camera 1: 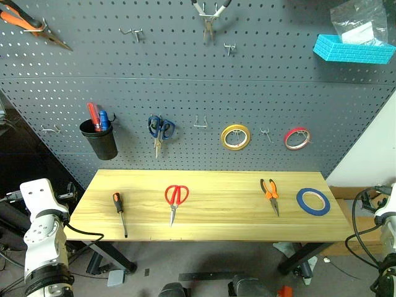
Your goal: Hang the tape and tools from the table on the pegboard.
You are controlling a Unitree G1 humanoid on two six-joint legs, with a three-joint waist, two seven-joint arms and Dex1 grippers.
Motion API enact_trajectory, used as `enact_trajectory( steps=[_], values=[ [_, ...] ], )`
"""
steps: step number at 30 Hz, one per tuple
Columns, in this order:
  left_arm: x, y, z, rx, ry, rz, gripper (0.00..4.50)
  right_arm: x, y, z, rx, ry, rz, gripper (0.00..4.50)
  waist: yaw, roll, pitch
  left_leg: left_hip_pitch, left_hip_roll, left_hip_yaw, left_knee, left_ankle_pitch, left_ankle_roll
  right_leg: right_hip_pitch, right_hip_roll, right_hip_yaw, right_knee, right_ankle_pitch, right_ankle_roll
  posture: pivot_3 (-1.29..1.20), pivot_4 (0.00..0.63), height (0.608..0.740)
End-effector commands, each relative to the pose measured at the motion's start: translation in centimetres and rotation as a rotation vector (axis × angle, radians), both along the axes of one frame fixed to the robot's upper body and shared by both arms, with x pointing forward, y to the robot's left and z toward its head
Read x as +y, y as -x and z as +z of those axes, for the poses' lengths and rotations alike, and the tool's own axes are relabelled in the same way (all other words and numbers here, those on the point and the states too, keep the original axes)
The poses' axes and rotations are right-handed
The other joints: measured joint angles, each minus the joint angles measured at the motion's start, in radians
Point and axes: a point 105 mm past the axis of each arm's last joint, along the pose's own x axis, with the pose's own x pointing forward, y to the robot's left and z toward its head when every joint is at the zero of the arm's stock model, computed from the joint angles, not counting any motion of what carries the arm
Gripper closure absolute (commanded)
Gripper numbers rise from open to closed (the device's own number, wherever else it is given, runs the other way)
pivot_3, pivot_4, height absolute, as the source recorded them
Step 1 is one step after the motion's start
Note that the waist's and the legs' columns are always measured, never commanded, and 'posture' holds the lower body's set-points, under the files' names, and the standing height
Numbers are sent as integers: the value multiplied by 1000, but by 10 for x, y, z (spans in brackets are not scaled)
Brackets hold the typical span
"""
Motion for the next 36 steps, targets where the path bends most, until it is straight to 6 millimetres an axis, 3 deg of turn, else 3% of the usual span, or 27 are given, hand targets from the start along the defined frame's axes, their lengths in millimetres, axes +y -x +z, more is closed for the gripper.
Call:
enact_trajectory(
  steps=[1, 11, 14, 20, 24, 28, 33, 36],
  values=[
    [5, 1, 20, -59, -51, 12, 236, 0, -10, 19, -65, 30, 13, 0, 0, 0, 0, 0, 0, 0, 0, 0, 0, 0, 0, 0, 0, 0, 0, -37, 0, 740],
    [-2, 3, 16, -49, -31, -7, 236, 23, -21, 13, -50, 19, 141, 0, 2, 0, 0, 0, 0, 0, 0, 0, 0, 0, 0, 0, 0, 0, 0, -37, 2, 740],
    [-16, -1, 10, -32, 42, -55, 236, 46, -28, 6, -24, 7, 255, 0, 2, 0, 0, 0, 0, 0, 0, 0, 0, 0, 0, 0, 0, 0, 0, -37, 11, 740],
    [-52, -17, 21, -73, 87, -125, 236, 83, -29, -1, 17, -38, 397, 0, 7, 0, 3, 0, 0, -1, 0, 0, 0, 0, 0, 0, 0, 0, 0, -56, 46, 740],
    [-91, -30, 15, -56, 196, -296, 236, 98, -30, 1, 49, -65, 445, 0, 6, 4, 11, 0, 0, 0, 0, 0, 0, 0, 0, 0, 0, -1, -2, -71, 72, 740],
    [-145, -41, 16, 20, 106, -577, 236, 114, -33, 1, 90, -127, 496, 0, 5, 6, 27, 0, 0, 0, 0, 0, 0, 0, 0, 0, 0, -2, -4, -87, 99, 740],
    [-224, -37, 25, 95, 44, -1033, 236, 126, -41, 5, 143, -142, 547, 0, 3, 5, 61, -1, 0, 0, 0, 0, 0, -1, 0, 1, 0, -2, -4, -111, 142, 740],
    [-254, -31, 32, 119, 7, -1227, 236, 132, -49, 6, 189, -127, 569, 0, 0, 8, 88, -2, 0, 1, 0, 0, 0, -3, 0, 2, 0, -2, -4, -126, 172, 740]
  ],
)
